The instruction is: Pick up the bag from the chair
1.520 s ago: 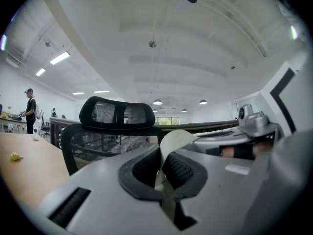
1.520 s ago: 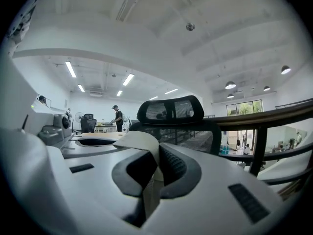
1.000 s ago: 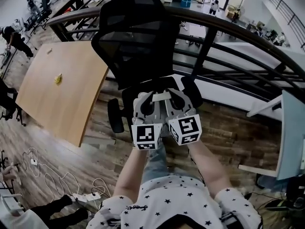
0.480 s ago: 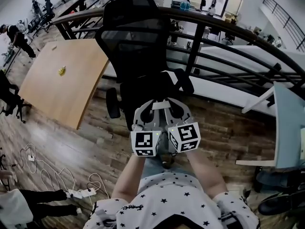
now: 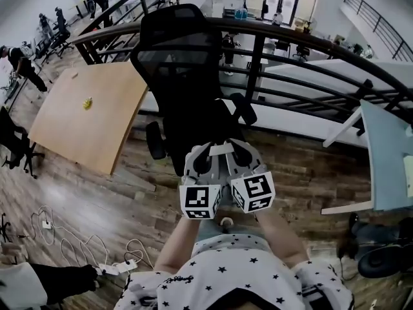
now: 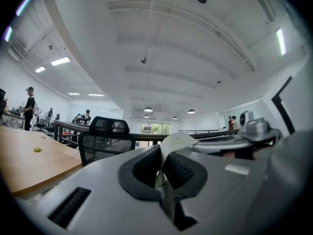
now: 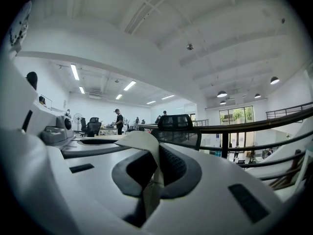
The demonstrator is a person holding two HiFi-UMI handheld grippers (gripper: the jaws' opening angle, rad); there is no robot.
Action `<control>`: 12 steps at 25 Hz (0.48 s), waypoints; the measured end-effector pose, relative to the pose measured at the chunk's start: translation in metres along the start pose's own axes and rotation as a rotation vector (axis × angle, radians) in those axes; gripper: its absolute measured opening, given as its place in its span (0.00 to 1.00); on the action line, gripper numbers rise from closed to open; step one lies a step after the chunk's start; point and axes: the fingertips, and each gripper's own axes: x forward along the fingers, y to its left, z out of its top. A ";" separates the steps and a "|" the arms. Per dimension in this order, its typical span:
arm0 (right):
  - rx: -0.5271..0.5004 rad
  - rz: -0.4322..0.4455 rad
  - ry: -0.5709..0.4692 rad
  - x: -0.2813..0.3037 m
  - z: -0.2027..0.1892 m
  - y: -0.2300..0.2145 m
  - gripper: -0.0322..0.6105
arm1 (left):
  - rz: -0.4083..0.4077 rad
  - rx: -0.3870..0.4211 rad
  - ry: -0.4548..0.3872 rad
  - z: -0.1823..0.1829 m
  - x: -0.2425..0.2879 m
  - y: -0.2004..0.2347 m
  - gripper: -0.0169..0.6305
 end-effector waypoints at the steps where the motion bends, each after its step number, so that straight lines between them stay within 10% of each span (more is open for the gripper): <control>1: -0.003 -0.002 -0.002 -0.003 0.002 0.004 0.05 | -0.005 -0.001 -0.003 0.003 -0.005 -0.001 0.05; 12: -0.017 -0.047 -0.024 -0.040 0.016 0.032 0.05 | -0.078 0.012 -0.023 0.019 -0.045 -0.015 0.05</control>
